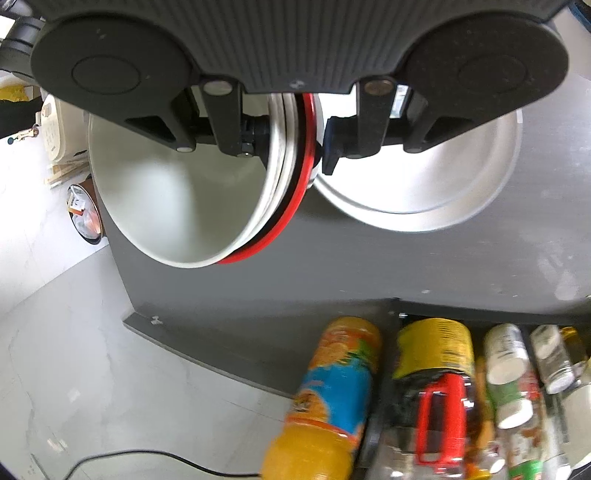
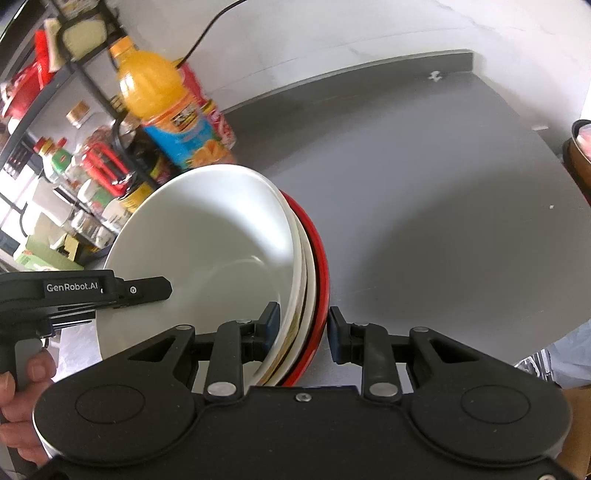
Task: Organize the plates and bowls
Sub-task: 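Carry the bowl stack with both grippers and lower it onto the plate stack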
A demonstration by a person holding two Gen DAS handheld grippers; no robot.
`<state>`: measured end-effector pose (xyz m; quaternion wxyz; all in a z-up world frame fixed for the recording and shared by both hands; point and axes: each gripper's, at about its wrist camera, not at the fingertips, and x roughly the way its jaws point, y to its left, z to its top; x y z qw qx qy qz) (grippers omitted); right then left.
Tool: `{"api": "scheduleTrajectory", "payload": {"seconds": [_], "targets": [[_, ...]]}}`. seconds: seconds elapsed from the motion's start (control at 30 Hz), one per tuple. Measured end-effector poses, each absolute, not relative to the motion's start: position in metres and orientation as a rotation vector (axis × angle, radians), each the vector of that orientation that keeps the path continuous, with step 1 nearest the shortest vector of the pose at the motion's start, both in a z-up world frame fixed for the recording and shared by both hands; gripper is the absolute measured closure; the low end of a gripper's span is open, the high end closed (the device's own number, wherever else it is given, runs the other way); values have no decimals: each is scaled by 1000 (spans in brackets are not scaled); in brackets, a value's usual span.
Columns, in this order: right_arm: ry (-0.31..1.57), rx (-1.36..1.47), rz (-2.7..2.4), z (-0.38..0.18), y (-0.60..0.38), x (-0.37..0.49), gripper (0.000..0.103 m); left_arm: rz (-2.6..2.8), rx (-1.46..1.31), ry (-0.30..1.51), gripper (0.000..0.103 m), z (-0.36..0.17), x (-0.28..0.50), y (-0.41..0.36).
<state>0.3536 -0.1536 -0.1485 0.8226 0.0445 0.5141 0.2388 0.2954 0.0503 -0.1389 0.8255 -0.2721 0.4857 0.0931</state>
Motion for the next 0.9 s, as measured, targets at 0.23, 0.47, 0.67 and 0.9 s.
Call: {"api": "scheduleTrajectory", "payload": {"seconds": [0.23, 0.47, 0.67, 0.9], "targets": [[1097, 75, 513, -148, -120, 339, 76, 200, -605, 1038, 81, -144, 274, 84], [1105, 54, 512, -152, -92, 322, 76, 200, -626, 1049, 81, -154, 257, 113], [1129, 49, 497, -159, -75, 309, 76, 191, -631, 1075, 81, -166, 246, 131], [1136, 62, 453, -167, -67, 304, 76, 147, -627, 1122, 80, -182, 241, 143]]}}
